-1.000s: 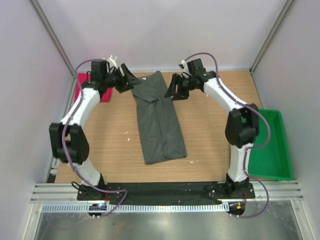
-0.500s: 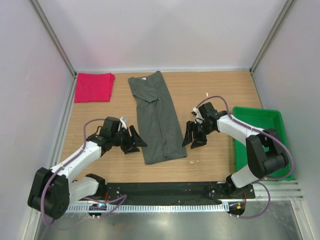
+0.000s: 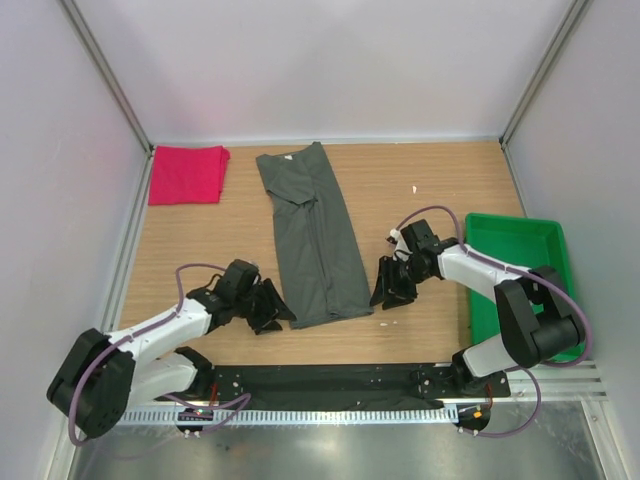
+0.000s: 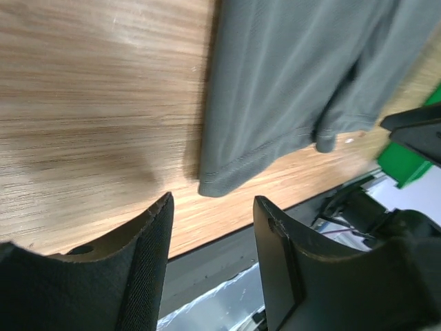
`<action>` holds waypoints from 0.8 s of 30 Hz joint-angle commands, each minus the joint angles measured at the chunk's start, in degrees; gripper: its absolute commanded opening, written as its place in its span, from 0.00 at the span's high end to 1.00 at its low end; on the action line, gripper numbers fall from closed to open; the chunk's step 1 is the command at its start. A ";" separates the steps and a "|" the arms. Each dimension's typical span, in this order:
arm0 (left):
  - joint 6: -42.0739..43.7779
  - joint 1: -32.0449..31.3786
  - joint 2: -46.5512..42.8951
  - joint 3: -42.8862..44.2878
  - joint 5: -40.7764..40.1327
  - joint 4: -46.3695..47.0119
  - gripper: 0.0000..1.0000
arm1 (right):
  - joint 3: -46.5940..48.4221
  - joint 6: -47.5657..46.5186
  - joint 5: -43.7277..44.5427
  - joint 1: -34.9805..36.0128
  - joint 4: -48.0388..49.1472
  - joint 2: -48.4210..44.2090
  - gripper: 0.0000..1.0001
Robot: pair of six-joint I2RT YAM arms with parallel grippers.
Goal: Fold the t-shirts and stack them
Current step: Fold the tshirt
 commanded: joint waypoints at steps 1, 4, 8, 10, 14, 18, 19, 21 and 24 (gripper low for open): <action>-3.38 -2.29 2.27 1.58 -5.43 1.46 0.49 | -1.11 0.71 -1.42 0.06 4.19 -0.85 0.54; -5.32 -3.35 1.40 0.44 -7.82 1.64 0.50 | -2.07 0.62 -2.30 -0.03 5.51 0.30 0.57; -6.37 -3.52 -0.28 -0.44 -8.88 1.46 0.52 | -3.92 1.42 -3.00 -0.03 7.89 0.04 0.59; -6.64 -3.87 2.25 -0.18 -8.10 2.42 0.52 | -4.27 0.98 -2.74 -0.03 7.89 0.12 0.59; -6.73 -4.66 4.55 0.35 -8.09 2.52 0.52 | -4.01 0.28 -2.39 -0.12 7.63 0.56 0.59; -7.43 -6.68 6.39 0.87 -9.58 2.34 0.53 | -4.01 0.01 -2.56 -0.12 7.98 1.35 0.59; -7.69 -6.95 6.84 1.22 -9.76 2.34 0.53 | -4.01 0.01 -2.74 -0.12 7.98 1.53 0.59; -7.79 -7.48 7.36 1.40 -10.46 2.43 0.53 | -4.10 -0.25 -2.83 -0.12 8.15 1.88 0.59; -7.79 -7.83 8.16 1.67 -10.72 2.43 0.53 | -4.10 -0.34 -2.91 -0.20 8.33 2.32 0.59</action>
